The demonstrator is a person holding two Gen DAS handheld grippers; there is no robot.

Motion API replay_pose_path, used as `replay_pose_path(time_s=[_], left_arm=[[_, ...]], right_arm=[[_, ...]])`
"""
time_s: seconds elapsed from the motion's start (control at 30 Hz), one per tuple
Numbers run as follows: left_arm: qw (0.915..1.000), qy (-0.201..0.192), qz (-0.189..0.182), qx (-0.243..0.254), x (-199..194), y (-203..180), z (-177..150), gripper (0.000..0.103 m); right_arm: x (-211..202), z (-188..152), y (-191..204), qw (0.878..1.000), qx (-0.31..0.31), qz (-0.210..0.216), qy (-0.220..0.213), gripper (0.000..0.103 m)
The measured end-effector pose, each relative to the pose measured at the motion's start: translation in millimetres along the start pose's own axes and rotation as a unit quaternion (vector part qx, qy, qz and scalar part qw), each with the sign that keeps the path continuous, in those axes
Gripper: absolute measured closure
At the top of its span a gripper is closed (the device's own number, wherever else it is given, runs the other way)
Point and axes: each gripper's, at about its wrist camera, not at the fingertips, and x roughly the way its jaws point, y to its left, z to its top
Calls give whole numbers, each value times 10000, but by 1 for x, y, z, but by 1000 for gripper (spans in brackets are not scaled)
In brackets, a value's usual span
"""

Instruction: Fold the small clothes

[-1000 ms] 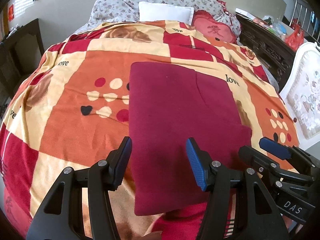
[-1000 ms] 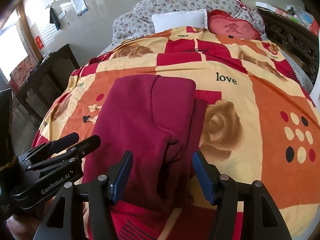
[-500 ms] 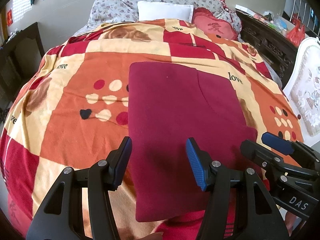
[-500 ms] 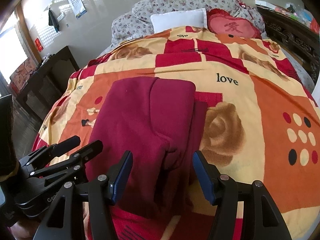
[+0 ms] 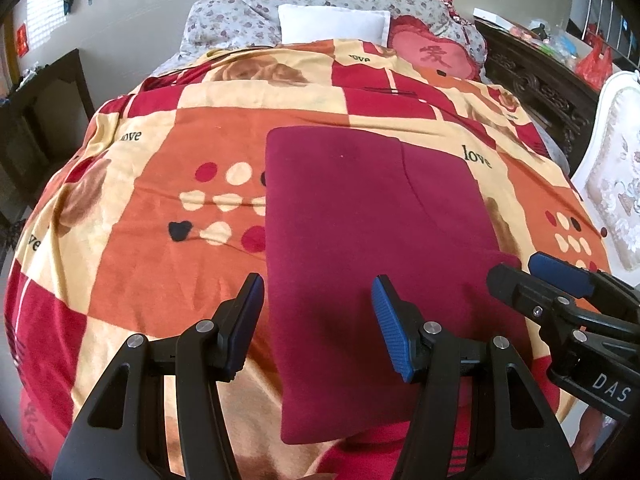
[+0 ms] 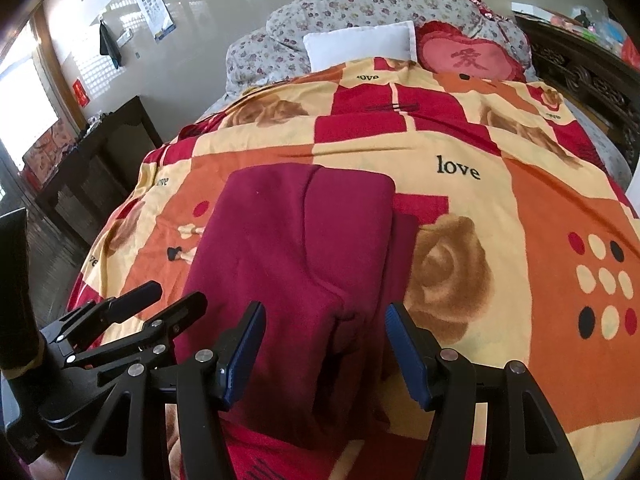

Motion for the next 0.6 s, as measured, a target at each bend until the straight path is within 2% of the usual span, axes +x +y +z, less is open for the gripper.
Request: replay_pose_path(time_s=[0.27, 0.5, 0.6], left_arm=[[10000, 50, 51, 8, 4, 0, -1, 47], [9997, -182, 113, 94, 1, -2, -1, 47], [9998, -157, 58, 93, 1, 0, 0, 47]], right_arm=[[4, 1, -1, 10000, 0, 27, 53, 43], [4, -1, -7, 10000, 82, 17, 46, 43], [1, 1, -11, 10000, 84, 32, -32, 43]])
